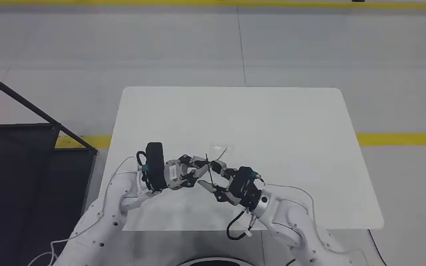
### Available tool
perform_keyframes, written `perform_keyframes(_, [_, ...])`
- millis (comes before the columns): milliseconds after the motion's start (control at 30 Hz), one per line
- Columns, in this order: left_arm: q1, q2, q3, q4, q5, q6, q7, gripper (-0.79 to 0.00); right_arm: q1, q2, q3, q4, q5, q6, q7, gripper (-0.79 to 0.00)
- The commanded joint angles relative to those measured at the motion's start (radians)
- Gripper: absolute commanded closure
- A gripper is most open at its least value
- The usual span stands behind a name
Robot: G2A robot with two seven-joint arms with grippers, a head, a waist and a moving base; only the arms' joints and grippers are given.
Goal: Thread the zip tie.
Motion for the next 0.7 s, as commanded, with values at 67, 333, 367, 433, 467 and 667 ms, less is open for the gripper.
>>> perform_keyframes(67, [-0.001,0.000,0.000,0.004,0.007,0.004,0.003,0.000,-0.002,-0.003,0.000,-0.002,-0.007,0.002,-0.004,-0.323])
perform_keyframes(333, [0.003,-0.001,-0.003,0.002,0.018,0.011,0.020,0.000,-0.011,-0.008,0.006,-0.007,-0.012,0.001,-0.011,-0.268])
perform_keyframes(367, [0.004,-0.001,-0.004,0.002,0.018,0.013,0.024,0.000,-0.011,-0.008,0.007,-0.007,-0.012,0.001,-0.011,-0.262])
perform_keyframes(433, [0.006,-0.001,-0.005,0.000,0.021,0.016,0.033,0.000,-0.012,-0.010,0.008,-0.006,-0.012,0.001,-0.010,-0.249])
perform_keyframes(467, [0.007,-0.001,-0.006,-0.001,0.022,0.017,0.037,0.000,-0.012,-0.010,0.009,-0.006,-0.009,0.000,-0.010,-0.249])
perform_keyframes(667, [0.009,-0.001,-0.006,0.000,0.035,0.022,0.053,0.000,-0.012,-0.014,0.015,0.001,-0.002,-0.009,-0.003,-0.175])
